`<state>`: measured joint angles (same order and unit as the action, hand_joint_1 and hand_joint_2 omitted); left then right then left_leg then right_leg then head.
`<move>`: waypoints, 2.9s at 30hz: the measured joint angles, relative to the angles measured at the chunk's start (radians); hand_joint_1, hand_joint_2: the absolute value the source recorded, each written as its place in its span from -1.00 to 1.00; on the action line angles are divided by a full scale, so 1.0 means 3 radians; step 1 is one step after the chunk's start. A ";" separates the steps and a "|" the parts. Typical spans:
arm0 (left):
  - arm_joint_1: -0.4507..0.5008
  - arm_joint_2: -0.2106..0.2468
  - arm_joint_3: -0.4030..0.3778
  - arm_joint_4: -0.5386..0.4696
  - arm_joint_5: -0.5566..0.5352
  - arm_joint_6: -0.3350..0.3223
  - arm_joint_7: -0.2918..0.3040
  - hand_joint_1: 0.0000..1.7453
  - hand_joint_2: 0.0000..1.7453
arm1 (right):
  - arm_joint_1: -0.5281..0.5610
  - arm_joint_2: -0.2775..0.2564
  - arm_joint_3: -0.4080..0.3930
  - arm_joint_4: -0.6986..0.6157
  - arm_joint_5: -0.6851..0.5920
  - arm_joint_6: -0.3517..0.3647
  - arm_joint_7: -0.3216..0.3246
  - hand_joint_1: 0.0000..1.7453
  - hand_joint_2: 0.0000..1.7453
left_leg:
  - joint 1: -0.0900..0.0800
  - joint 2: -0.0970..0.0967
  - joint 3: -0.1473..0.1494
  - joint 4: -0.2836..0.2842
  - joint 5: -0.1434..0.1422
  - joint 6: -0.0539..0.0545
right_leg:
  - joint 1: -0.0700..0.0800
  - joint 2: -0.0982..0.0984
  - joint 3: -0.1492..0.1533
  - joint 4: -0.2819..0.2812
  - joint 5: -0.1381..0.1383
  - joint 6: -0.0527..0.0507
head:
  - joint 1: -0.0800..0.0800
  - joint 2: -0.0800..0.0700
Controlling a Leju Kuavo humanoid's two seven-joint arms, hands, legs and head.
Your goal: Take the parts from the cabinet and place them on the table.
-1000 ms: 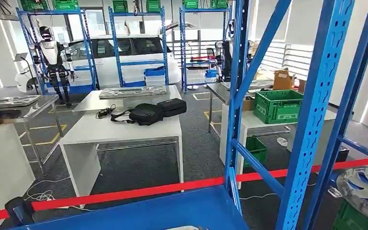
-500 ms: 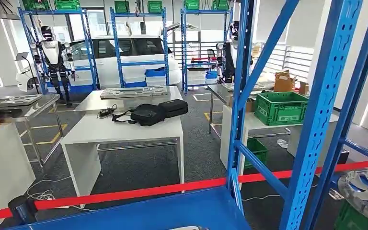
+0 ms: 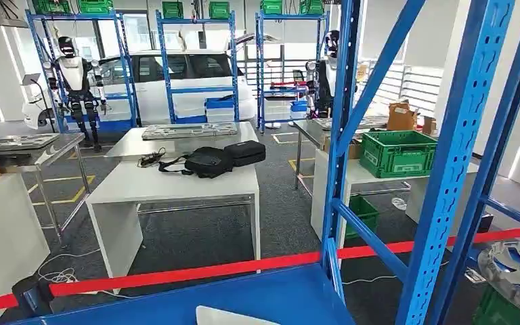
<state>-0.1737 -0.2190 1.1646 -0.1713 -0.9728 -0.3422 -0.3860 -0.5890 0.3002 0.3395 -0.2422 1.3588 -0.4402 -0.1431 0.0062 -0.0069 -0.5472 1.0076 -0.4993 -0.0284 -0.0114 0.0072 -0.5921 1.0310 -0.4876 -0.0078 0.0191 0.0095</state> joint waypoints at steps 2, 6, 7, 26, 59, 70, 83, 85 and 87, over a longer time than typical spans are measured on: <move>0.0000 0.0000 0.0000 0.0000 0.0000 0.0000 0.0011 -1.00 -1.00 | 0.0000 0.0000 -0.0001 0.0000 -0.0003 0.0000 0.0000 1.00 -1.00 | 0.0000 0.0000 0.0001 0.0000 0.0000 0.0000 | 0.0000 0.0000 0.0001 0.0000 0.0000 0.0000 | 0.0000 0.0000; 0.0000 0.0000 0.0000 0.0000 0.0000 0.0000 0.0017 -1.00 -1.00 | 0.0000 0.0000 0.0000 0.0000 -0.0003 0.0006 0.0001 1.00 -1.00 | 0.0000 0.0000 0.0002 0.0000 0.0000 0.0000 | 0.0000 0.0000 0.0002 0.0000 0.0000 0.0000 | 0.0000 0.0000; -0.0001 0.0000 0.0000 0.0000 0.0000 -0.0002 0.0017 -1.00 -1.00 | 0.0000 0.0000 0.0000 0.0000 -0.0003 0.0009 0.0005 1.00 -1.00 | 0.0000 0.0000 0.0002 0.0000 0.0000 0.0000 | 0.0000 0.0000 0.0003 0.0000 0.0000 0.0000 | 0.0000 0.0000; -0.0002 0.0000 0.0000 0.0000 0.0000 -0.0024 0.0005 -1.00 -1.00 | 0.0000 0.0000 -0.0001 0.0000 -0.0033 -0.0001 0.0000 1.00 -1.00 | 0.0000 0.0000 0.0003 0.0000 0.0000 0.0000 | 0.0000 0.0000 0.0004 0.0000 0.0000 0.0000 | 0.0000 0.0000; -0.0013 -0.0005 -0.0027 -0.0001 -0.0163 0.0145 -0.0406 -1.00 -1.00 | -0.0219 -0.0066 -0.0084 0.0000 -0.0164 -0.0183 -0.0041 1.00 -1.00 | 0.0000 0.0000 0.0006 0.0001 0.0000 0.0000 | 0.0000 0.0000 0.0006 -0.0001 0.0000 0.0000 | 0.0000 0.0000; -0.0033 -0.0015 -0.0118 0.0000 -0.0151 -0.0025 -0.0483 -1.00 -1.00 | -0.0251 -0.0111 -0.0132 0.0000 -0.0252 -0.0263 -0.0072 1.00 -1.00 | 0.0000 0.0000 0.0006 0.0001 0.0000 0.0000 | 0.0000 0.0000 0.0006 -0.0001 0.0000 0.0000 | 0.0000 0.0000; -0.0023 -0.0015 -0.0117 0.0000 -0.0081 -0.0070 -0.0484 -1.00 -1.00 | -0.0503 -0.0175 -0.0248 -0.0006 -0.0333 -0.0392 -0.0117 1.00 -1.00 | 0.0000 0.0000 0.0006 0.0001 0.0000 0.0001 | 0.0000 0.0000 0.0007 -0.0001 0.0002 0.0002 | 0.0000 0.0000; -0.0021 -0.0015 -0.0117 0.0000 -0.0080 -0.0057 -0.0485 -1.00 -1.00 | -0.0536 -0.0179 -0.0262 -0.0006 -0.0354 -0.0401 -0.0122 1.00 -1.00 | 0.0000 -0.0001 0.0006 0.0001 0.0000 0.0001 | 0.0000 0.0000 0.0007 -0.0001 0.0002 0.0002 | 0.0000 0.0000; -0.0019 -0.0015 -0.0117 0.0000 -0.0080 -0.0047 -0.0483 -1.00 -1.00 | -0.0557 -0.0182 -0.0275 -0.0010 -0.0369 -0.0411 -0.0126 1.00 -1.00 | 0.0000 -0.0001 0.0006 0.0001 0.0000 0.0001 | 0.0000 0.0000 0.0007 -0.0001 0.0002 0.0002 | 0.0000 0.0000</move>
<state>-0.1796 -0.2235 1.1295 -0.1713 -0.9968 -0.3563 -0.5310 -0.7560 0.2457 0.2571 -0.2453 1.2482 -0.5635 -0.1808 0.0062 -0.0071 -0.5454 1.0078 -0.4993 -0.0282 -0.0114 0.0071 -0.5899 1.0308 -0.4872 -0.0072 0.0191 0.0095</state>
